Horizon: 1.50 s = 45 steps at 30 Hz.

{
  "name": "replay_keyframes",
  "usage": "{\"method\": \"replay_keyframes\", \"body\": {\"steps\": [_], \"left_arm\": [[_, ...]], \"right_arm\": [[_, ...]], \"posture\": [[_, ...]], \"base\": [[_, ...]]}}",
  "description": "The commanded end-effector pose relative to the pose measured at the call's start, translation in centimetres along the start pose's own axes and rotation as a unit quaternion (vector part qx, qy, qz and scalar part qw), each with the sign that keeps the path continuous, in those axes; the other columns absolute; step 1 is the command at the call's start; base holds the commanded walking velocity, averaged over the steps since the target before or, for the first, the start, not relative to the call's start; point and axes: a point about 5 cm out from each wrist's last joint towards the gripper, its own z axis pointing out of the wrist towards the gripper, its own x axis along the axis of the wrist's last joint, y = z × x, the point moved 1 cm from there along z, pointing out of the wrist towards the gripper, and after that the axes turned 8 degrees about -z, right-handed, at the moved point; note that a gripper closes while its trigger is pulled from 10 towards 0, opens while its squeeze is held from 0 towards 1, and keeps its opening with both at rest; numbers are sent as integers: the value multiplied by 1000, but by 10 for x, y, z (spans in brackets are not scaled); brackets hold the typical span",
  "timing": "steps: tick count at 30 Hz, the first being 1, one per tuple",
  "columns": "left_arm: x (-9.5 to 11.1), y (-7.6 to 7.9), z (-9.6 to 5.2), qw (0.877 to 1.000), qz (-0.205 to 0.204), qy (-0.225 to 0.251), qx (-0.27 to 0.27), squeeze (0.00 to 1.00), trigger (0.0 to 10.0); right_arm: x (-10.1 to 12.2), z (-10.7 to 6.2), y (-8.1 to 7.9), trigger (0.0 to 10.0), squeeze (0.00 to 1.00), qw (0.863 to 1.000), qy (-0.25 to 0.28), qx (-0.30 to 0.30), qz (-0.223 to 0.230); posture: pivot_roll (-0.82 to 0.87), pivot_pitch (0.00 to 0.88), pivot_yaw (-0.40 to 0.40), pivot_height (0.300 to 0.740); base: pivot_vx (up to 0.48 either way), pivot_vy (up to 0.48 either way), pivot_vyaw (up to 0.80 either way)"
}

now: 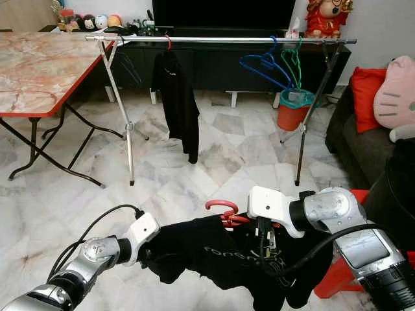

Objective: Hang hanger

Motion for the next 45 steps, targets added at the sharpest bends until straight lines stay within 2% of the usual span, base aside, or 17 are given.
{"method": "replay_keyframes", "body": {"steps": [1, 14, 18, 25, 28, 34, 37, 39, 40, 42, 45], "left_arm": [[-3, 0, -1, 1000, 2, -6, 0, 0, 0], [-7, 1, -3, 1000, 20, -22, -8, 0, 0], [-14, 2, -6, 997, 49, -51, -20, 0, 0], [-21, -1, -11, 996, 60, -71, -10, 0, 0], [-23, -5, -14, 996, 53, -70, 10, 0, 0], [-22, -20, -21, 995, 11, -49, 87, 0, 0], [-24, -24, -24, 993, -2, -51, 107, 0, 0], [-30, -24, -26, 991, -10, -65, 117, 0, 0], [-39, -26, -30, 985, -13, -95, 142, 0, 0], [-48, -29, -34, 977, -30, -119, 175, 0, 0], [-54, -31, -36, 969, -47, -133, 205, 0, 0]], "right_arm": [[4, -8, 7, 10000, 0, 1000, 2, -13, -14], [6, 0, 6, 10000, 0, 1000, 3, -5, -17], [3, -2, 5, 10000, 0, 1000, -3, -5, -16], [-2, -4, 6, 10000, 0, 1000, -16, -10, -11], [-5, -8, 7, 10000, 0, 1000, -21, -14, -8], [-9, -12, 7, 10000, 0, 999, -29, -17, -2], [-11, -13, 6, 10000, 0, 999, -32, -17, 1], [-12, -14, 6, 10000, 0, 999, -30, -20, 3], [-11, -16, 7, 10000, 0, 999, -23, -26, 9], [-11, -19, 8, 10000, 0, 999, -24, -28, 11], [-13, -20, 8, 10000, 0, 999, -27, -30, 12]], "posture": [[-197, 0, -44, 740], [-191, 0, -46, 740], [-191, 0, -45, 740], [-191, 0, -44, 740], [-190, 0, -43, 740], [-189, 0, -41, 740], [-189, 0, -42, 740], [-189, 0, -40, 740], [-190, 0, -39, 740], [-190, 0, -39, 740], [-192, 0, -40, 740]], "base": [[0, 0, 0], [0, 0, 0], [0, 0, 0], [0, 0, 0], [0, 0, 0], [0, 0, 0], [0, 0, 0], [0, 0, 0], [0, 0, 0], [0, 0, 0], [0, 0, 0]]}}
